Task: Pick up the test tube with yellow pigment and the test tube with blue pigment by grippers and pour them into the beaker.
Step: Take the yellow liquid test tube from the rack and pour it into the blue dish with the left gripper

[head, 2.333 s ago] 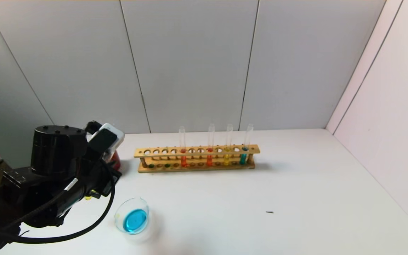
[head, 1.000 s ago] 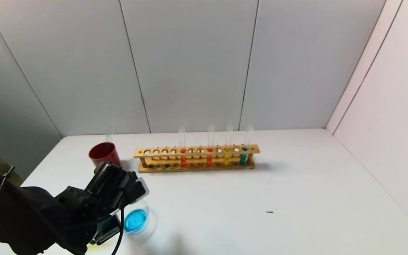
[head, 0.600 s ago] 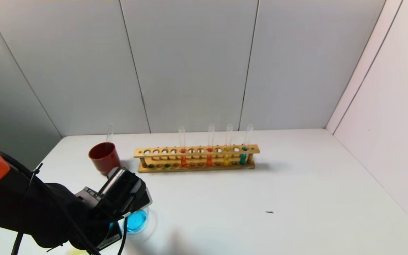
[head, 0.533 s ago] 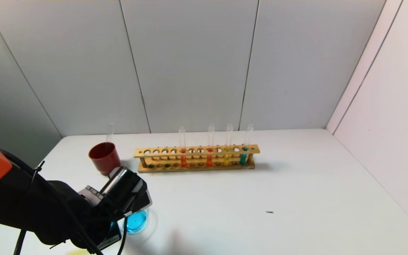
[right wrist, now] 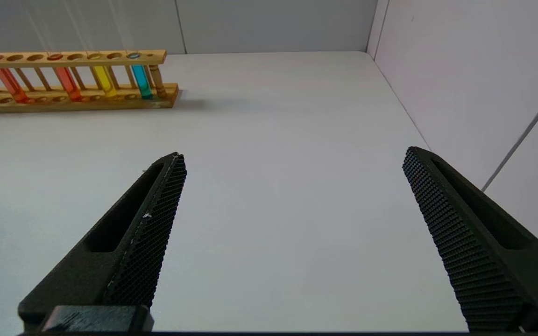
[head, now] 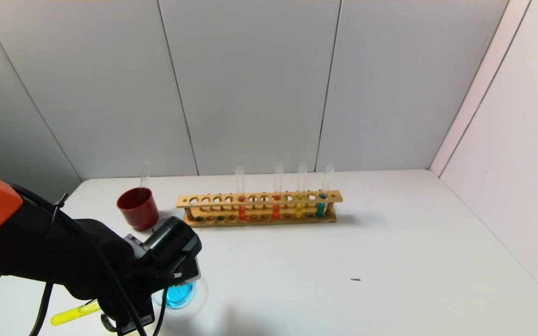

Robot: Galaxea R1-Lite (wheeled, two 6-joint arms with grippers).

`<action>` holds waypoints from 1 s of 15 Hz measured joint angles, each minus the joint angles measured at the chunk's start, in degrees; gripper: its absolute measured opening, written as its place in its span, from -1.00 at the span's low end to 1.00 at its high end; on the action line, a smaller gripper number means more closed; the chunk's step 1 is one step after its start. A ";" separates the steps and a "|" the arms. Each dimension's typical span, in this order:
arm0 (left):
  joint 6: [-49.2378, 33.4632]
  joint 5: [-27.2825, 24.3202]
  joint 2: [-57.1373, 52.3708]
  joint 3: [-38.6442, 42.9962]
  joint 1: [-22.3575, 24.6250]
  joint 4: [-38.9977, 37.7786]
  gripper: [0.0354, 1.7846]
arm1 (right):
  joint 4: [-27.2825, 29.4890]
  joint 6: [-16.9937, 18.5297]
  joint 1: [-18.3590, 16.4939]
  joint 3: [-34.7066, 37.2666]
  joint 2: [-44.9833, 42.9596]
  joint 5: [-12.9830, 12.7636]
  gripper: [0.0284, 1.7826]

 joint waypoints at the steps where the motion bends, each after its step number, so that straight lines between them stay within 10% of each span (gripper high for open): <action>1: -0.05 0.05 0.29 -0.88 0.00 1.84 -0.66 | 0.00 0.00 0.00 0.00 0.00 -0.02 0.91; 15: 0.15 2.61 5.89 -14.64 1.00 22.49 -0.66 | 0.02 -0.02 -0.02 0.00 0.00 0.00 0.91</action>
